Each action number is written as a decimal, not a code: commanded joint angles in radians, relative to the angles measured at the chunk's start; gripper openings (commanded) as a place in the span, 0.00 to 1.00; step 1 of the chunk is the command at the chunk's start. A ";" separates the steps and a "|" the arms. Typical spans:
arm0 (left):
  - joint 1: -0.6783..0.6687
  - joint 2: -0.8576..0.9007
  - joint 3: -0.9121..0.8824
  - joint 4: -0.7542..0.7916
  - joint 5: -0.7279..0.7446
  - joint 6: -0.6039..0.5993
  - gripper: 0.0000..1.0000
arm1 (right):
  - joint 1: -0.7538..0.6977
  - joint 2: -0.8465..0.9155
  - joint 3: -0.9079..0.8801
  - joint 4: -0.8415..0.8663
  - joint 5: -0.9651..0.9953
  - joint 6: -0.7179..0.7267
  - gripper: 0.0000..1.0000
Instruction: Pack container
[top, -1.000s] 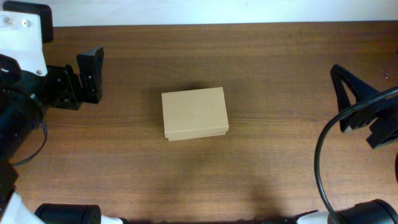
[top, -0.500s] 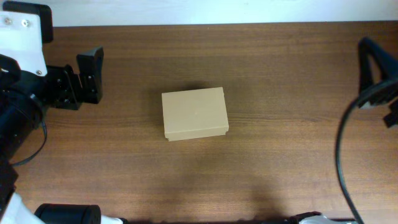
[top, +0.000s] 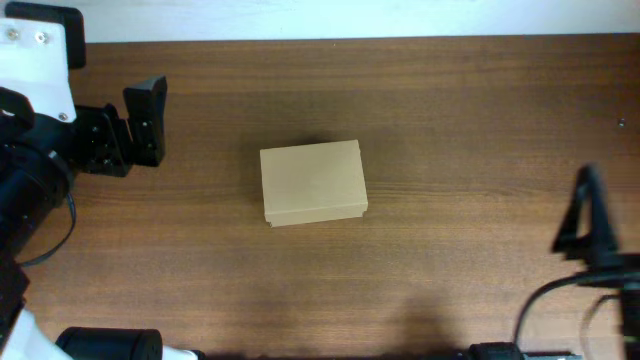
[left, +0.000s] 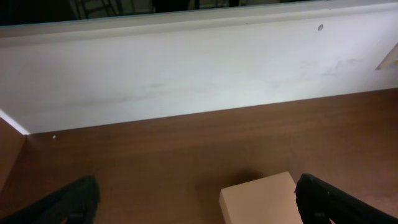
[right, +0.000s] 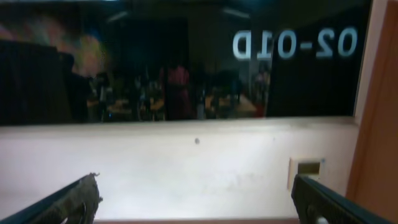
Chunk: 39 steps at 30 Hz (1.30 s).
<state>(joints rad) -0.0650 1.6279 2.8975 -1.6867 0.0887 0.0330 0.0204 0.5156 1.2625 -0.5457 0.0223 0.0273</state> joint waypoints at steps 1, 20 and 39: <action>0.003 0.002 0.003 0.000 -0.007 -0.011 1.00 | -0.010 -0.121 -0.223 0.064 0.005 0.011 0.99; 0.003 0.002 0.003 0.000 -0.007 -0.011 1.00 | -0.010 -0.383 -0.969 0.184 -0.038 0.012 0.99; 0.003 0.002 0.003 0.000 -0.007 -0.011 1.00 | -0.008 -0.387 -1.134 0.097 -0.097 0.011 0.99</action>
<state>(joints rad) -0.0650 1.6279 2.8975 -1.6871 0.0887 0.0334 0.0200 0.1448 0.1356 -0.4492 -0.0521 0.0273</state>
